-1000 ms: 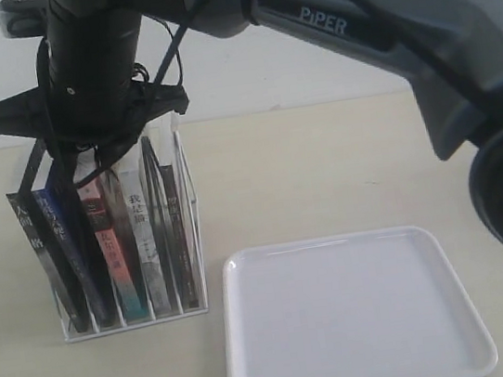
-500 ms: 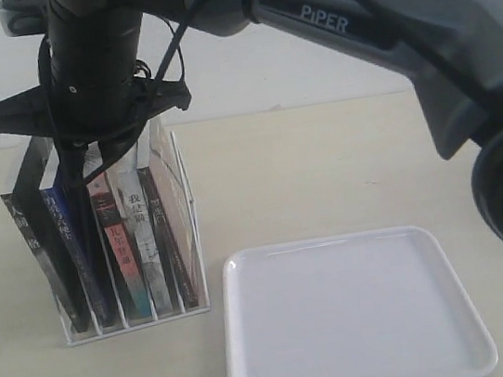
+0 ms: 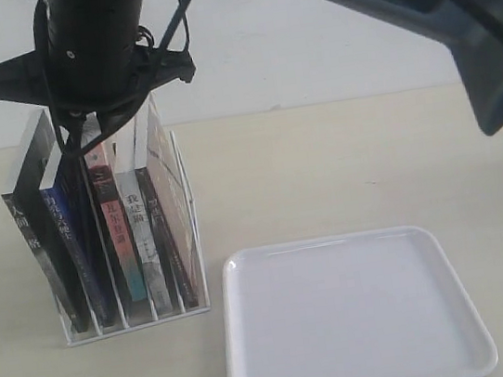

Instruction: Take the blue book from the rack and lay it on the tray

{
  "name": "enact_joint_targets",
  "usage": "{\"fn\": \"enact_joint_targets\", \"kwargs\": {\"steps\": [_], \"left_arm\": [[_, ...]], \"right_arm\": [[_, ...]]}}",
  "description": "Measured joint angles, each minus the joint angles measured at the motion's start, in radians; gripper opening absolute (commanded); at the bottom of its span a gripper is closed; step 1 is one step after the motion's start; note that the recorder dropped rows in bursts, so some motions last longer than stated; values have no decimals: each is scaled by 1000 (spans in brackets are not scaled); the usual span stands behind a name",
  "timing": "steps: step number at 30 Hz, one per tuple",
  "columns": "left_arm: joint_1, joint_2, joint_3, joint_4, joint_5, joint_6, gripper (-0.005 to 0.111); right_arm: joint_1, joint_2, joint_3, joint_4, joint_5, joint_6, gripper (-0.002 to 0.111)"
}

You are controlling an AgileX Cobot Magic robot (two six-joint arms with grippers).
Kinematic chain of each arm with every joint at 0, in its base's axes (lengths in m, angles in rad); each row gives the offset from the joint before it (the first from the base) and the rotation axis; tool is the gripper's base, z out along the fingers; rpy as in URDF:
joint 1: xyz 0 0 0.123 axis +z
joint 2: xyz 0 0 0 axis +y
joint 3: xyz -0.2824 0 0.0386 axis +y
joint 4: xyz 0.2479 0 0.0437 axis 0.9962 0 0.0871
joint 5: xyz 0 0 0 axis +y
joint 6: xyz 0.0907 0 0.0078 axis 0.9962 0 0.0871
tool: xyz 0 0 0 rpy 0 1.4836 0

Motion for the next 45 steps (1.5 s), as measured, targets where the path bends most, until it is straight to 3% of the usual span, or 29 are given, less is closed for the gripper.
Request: {"fn": "enact_joint_targets", "kwargs": {"steps": [33,35,41,45], "left_arm": [[0,0,0,0,0,0,4],[0,0,0,0,0,0,4],[0,0,0,0,0,0,4],[0,0,0,0,0,0,4]], "right_arm": [[0,-58,0,-7,24,41,1],[0,-58,0,-7,24,41,7],[0,-58,0,-5,21,41,39],[0,-58,0,-1,-10,43,43]]}}
